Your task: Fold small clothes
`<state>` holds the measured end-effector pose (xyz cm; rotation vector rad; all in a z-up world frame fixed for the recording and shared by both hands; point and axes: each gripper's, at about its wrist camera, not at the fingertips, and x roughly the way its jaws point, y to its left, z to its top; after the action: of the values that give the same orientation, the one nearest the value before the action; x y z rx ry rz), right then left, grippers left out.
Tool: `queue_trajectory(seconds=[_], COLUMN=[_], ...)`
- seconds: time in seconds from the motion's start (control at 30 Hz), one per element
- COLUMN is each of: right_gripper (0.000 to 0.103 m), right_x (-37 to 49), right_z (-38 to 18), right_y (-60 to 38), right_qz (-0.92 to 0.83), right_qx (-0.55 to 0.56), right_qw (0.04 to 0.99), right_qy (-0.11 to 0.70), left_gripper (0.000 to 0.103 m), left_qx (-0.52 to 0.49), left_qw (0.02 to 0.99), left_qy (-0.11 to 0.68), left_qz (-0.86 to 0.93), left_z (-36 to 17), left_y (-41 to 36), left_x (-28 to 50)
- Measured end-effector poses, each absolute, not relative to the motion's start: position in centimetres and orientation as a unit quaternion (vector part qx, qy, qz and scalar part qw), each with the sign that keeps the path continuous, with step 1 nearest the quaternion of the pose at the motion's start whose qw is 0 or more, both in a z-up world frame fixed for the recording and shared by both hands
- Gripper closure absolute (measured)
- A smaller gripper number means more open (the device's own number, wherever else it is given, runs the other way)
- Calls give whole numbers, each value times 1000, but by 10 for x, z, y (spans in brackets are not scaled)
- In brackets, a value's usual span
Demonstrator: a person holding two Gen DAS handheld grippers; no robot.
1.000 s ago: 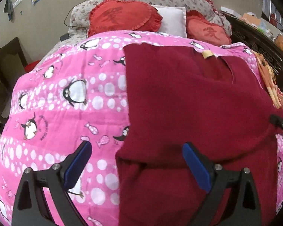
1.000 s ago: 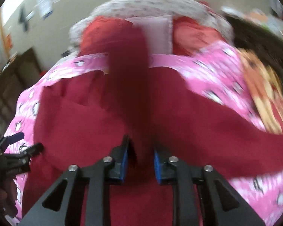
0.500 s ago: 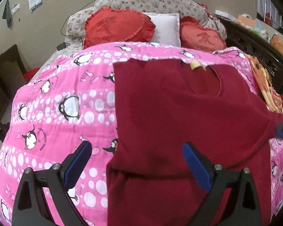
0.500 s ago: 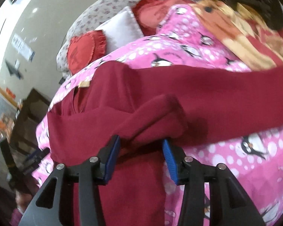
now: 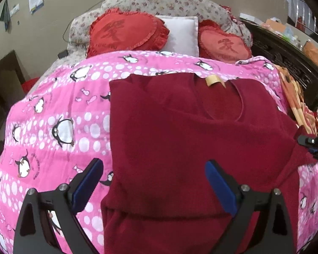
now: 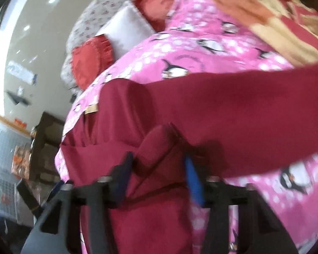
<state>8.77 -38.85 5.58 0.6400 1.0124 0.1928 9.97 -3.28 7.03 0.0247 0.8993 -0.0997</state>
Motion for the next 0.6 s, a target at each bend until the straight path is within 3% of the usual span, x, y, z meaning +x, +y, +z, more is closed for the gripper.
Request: queue_trajectory(seconds=[0.13,0.27,0.3,0.37,0.47,0.6], right_gripper=[103,103,91,71,72,72], right_x=[92,68,64,65,57,30], right_z=[94,148,146,122,92,103], right_y=[-381,-370,-369,-372,-402,-421], right_qz=[121,117,109,79,40,48], right_qx=[267,163,143,97,132,192], right_qw=[855,922,929,920,892,899], right_qy=[427,331,325,371,431,390], left_gripper=[4,4,4,4,4,4], left_qx=[2,-19,-19,-14,-5,4], left_qw=[889,894,895,893,899,897], left_qy=[457,445,443,448,436,441], left_qz=[-41,-44,-45,-42,-42,-30], left_z=[82,100,100,92,82,71], left_y=[-34,-32,-33,-36,-39,-39], left_x=[110,103,101,100,91,78])
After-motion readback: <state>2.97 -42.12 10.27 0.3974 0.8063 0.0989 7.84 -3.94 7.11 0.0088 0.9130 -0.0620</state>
